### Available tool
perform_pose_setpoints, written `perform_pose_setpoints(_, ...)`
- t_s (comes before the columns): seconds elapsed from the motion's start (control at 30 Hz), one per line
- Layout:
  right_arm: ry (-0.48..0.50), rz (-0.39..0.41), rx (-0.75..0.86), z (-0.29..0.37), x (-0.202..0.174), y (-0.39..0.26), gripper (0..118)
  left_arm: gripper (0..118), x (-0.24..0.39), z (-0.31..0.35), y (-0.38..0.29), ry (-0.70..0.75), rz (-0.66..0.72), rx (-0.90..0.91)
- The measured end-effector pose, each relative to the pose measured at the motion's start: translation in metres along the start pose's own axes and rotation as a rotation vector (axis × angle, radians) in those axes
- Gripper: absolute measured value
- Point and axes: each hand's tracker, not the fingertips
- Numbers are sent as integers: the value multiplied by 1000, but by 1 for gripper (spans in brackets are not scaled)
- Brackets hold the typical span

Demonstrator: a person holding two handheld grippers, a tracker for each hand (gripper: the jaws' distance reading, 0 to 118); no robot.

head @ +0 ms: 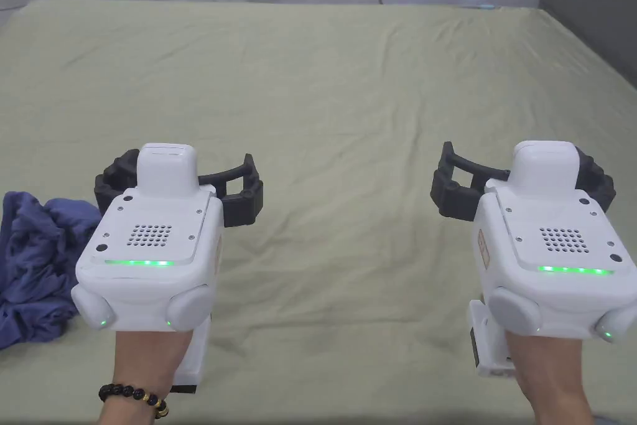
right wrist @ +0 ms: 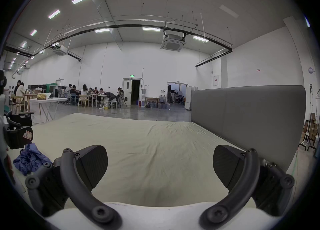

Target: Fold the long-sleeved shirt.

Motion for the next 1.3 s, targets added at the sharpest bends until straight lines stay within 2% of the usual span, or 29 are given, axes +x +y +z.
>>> perform_pose_setpoints(0.53,21,-16,-7,4,-4,0,118,118,-4,7,-4,-10,21,-5)
perform_pose_setpoints(1.3,27,6,-12,5,-8,0,118,118,-3,9,-3,-20,16,-4)
